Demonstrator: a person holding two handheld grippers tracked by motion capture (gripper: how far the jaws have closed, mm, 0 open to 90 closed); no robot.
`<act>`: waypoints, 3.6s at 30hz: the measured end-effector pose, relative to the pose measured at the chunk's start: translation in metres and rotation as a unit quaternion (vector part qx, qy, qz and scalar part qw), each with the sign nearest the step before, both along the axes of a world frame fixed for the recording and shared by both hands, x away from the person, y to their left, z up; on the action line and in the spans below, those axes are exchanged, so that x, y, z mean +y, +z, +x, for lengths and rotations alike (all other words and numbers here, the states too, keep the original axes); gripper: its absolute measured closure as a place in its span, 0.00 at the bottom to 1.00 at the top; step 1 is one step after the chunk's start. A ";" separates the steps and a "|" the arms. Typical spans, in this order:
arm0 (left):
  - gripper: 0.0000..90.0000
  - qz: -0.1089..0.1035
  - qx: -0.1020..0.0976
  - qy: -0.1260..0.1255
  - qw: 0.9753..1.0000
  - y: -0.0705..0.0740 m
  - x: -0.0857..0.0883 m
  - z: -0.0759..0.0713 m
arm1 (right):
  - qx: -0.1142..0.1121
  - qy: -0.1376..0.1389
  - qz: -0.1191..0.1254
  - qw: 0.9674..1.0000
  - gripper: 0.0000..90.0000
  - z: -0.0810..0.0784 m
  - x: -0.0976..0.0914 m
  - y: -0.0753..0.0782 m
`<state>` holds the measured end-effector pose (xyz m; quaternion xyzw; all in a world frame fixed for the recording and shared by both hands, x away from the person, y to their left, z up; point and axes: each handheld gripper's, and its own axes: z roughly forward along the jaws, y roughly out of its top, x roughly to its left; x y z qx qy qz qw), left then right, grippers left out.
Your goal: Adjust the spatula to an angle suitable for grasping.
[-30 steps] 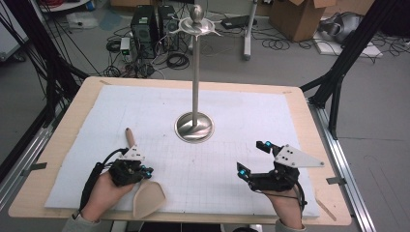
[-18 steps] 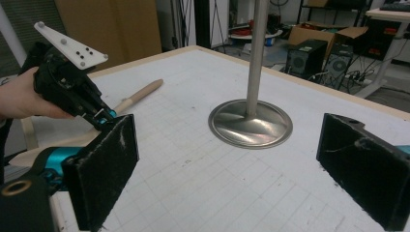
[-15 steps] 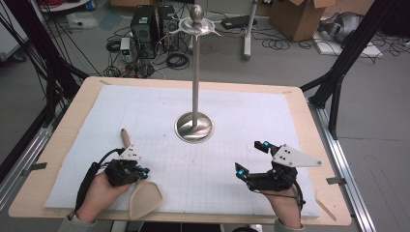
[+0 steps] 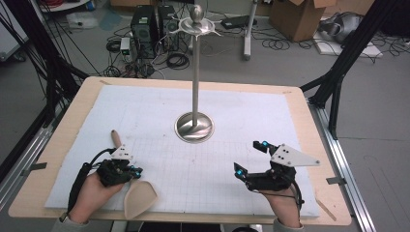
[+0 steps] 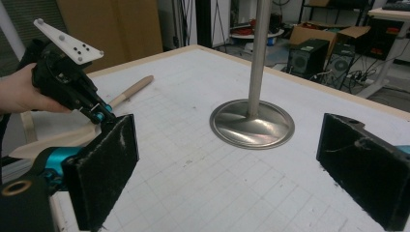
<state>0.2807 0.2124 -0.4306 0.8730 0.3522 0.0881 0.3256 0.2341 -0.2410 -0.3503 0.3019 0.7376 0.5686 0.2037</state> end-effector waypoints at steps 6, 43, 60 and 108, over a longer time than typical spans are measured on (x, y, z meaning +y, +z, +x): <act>1.00 -0.012 0.003 0.003 1.000 -0.001 0.002 0.000 | -0.001 0.000 -0.002 1.000 0.08 0.001 0.001 0.000; 1.00 -0.123 -0.087 0.170 0.974 0.016 0.098 0.053 | 0.005 0.002 -0.002 1.000 0.08 0.007 0.001 -0.004; 1.00 -0.085 -0.046 0.200 0.975 -0.005 0.101 0.073 | 0.005 0.005 0.004 1.000 0.08 0.006 0.000 -0.003; 1.00 -0.078 0.011 0.100 0.992 -0.004 0.010 0.101 | 0.007 -0.006 0.007 1.000 0.08 0.008 -0.008 -0.005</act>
